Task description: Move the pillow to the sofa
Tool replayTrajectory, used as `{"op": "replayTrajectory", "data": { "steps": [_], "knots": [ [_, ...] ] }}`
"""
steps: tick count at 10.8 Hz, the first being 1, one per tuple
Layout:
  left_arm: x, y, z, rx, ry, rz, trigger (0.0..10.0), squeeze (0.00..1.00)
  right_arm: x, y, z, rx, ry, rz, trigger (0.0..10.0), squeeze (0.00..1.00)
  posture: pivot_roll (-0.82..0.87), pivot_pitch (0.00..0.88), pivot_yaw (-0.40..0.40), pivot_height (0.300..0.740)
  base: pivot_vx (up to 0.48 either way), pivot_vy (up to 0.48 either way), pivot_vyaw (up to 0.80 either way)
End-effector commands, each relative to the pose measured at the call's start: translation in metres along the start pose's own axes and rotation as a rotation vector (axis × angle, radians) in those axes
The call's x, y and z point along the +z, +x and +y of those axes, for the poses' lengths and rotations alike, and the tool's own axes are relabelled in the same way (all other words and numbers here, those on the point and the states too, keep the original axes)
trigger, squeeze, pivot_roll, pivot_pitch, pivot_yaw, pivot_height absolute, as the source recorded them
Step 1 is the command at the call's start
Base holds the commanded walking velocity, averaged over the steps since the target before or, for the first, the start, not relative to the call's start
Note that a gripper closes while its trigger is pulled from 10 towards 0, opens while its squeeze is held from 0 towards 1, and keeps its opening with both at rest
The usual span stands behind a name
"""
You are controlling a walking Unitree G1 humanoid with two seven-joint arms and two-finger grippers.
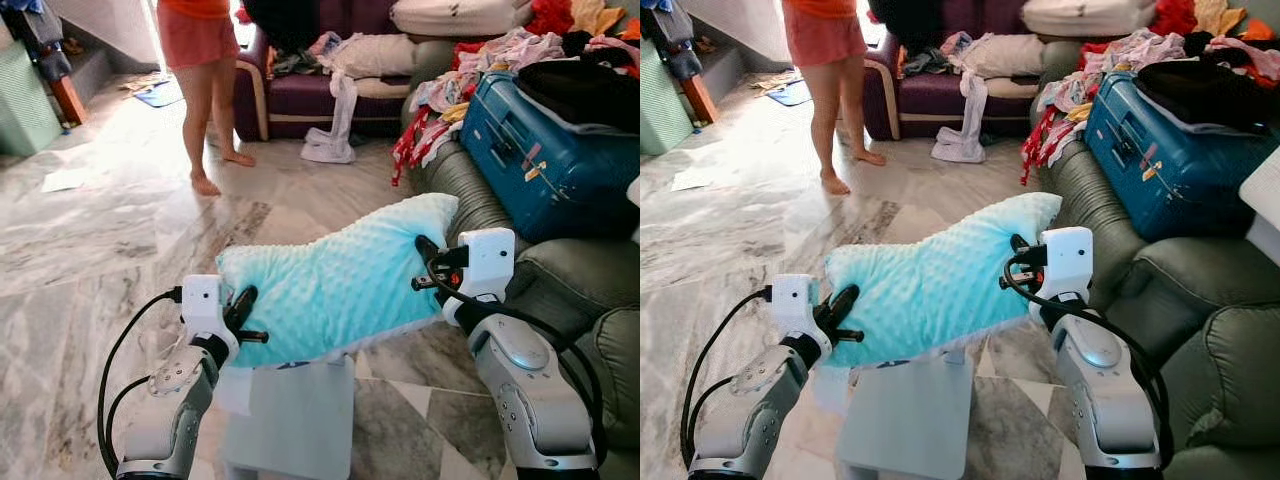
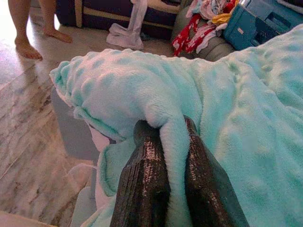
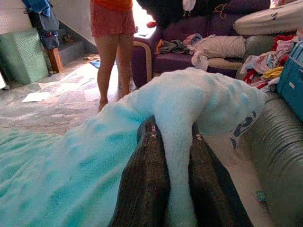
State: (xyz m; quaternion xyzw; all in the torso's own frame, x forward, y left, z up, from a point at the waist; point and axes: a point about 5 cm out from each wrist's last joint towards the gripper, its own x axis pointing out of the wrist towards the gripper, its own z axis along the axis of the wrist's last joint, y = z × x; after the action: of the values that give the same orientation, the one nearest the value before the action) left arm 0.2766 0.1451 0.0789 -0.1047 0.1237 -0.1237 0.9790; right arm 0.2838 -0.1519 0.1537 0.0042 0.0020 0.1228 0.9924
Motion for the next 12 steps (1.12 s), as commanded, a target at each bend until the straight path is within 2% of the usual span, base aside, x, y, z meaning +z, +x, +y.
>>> {"op": "replayTrajectory", "data": {
  "steps": [1,4,12],
  "knots": [
    [0.006,-0.0002,-0.0014,-0.007,0.002,-0.018,10.0,0.0,0.0092,-0.0008,0.0017,0.005,-0.005,-0.04,10.0,0.0,-0.22,0.015,0.027,0.74,-0.259,0.0,0.0],
    [0.0054,-0.0004,-0.0002,0.002,0.013,-0.016,10.0,0.0,0.0089,-0.0007,0.0017,0.004,-0.002,-0.036,10.0,0.0,-0.22,0.016,0.025,0.74,0.0,0.0,0.0],
    [0.0064,0.0008,0.0004,-0.006,-0.045,-0.016,10.0,0.0,0.0092,0.0014,0.0006,0.004,0.0,-0.025,10.0,0.0,-0.23,0.01,0.024,0.74,0.0,0.0,-0.8]
  ]
}}
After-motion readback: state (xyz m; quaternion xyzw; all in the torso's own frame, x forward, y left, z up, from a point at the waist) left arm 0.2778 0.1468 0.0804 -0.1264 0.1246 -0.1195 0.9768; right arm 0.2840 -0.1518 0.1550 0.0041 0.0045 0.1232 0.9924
